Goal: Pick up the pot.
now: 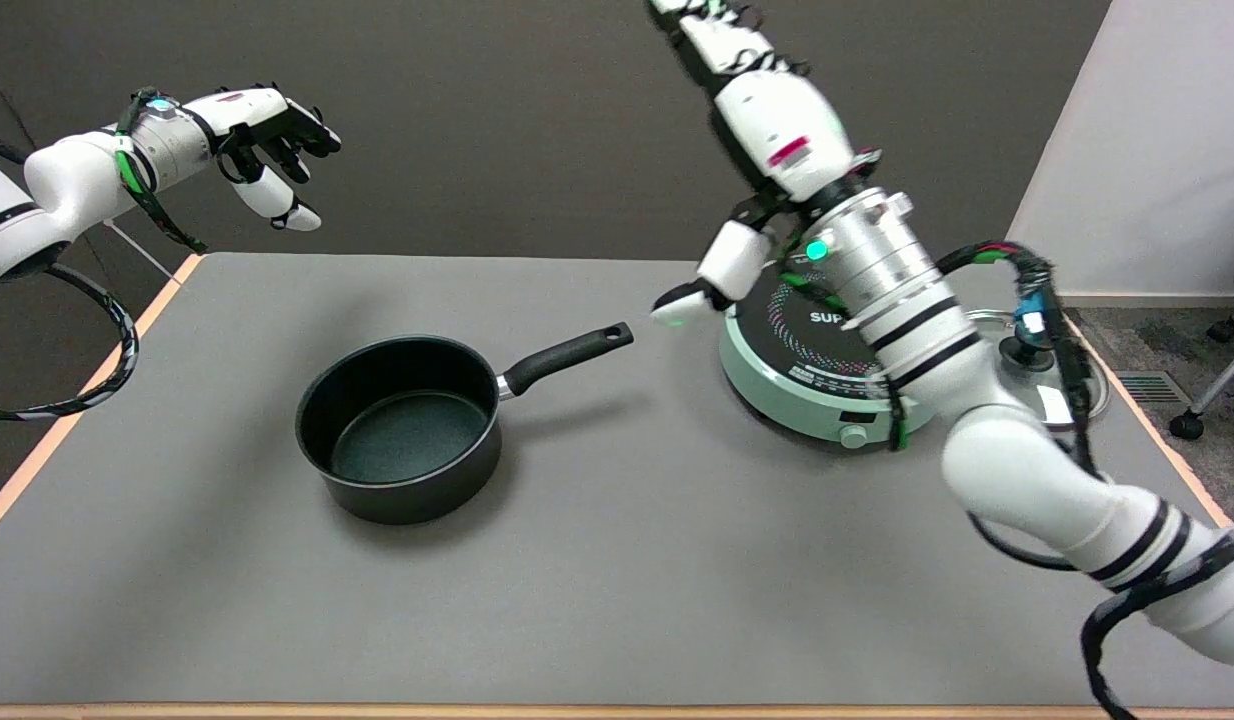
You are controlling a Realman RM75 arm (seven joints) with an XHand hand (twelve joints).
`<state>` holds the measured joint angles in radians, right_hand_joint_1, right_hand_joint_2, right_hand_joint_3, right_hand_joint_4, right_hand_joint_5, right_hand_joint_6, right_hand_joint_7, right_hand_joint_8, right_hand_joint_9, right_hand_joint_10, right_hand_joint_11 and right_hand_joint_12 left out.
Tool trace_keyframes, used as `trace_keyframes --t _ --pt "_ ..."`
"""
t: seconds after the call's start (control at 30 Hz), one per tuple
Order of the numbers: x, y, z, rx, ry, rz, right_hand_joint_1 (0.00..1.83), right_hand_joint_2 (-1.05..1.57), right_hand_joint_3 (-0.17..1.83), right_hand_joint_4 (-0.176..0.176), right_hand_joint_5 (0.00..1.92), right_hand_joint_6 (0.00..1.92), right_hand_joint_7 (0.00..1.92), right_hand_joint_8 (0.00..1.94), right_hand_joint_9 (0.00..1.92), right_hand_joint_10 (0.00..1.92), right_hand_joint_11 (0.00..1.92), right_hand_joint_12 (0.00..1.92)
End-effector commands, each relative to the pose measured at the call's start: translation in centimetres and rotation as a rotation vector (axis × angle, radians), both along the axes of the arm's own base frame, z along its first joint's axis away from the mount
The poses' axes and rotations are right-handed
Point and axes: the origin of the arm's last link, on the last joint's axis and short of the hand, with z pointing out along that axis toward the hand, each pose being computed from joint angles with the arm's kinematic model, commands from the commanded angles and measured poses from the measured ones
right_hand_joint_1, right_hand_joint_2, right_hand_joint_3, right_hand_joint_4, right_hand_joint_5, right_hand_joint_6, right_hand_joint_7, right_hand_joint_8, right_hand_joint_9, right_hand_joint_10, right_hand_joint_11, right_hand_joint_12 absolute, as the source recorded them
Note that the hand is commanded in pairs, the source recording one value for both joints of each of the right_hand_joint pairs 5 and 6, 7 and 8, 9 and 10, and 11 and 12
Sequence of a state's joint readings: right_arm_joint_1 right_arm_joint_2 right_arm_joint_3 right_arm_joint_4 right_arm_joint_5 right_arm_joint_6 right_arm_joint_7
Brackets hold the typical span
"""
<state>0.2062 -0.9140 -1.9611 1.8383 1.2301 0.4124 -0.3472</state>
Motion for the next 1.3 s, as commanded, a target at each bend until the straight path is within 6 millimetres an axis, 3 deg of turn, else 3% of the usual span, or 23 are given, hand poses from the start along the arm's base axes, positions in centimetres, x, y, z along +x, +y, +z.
trace_keyframes --t 0.03,0.43,0.97,1.3 --pt "-2.8 0.2 -8.1 0.079 -0.011 -0.071 1.23 -0.50 0.80 -0.176 0.05 0.05 0.05 0.05 0.05 0.05 0.05 0.05" --pt "-3.6 1.8 -10.4 0.024 0.011 -0.056 1.24 -0.50 0.80 -0.176 0.05 0.05 0.05 0.05 0.05 0.05 0.05 0.05" --pt "-9.1 0.5 -13.3 0.012 0.093 -0.192 1.26 -0.53 0.83 -0.176 0.05 0.05 0.05 0.05 0.05 0.05 0.05 0.05" --pt "-12.8 2.0 -13.9 -0.097 0.297 -0.180 1.27 -0.57 0.90 -0.176 0.05 0.05 0.05 0.05 0.05 0.05 0.05 0.05"
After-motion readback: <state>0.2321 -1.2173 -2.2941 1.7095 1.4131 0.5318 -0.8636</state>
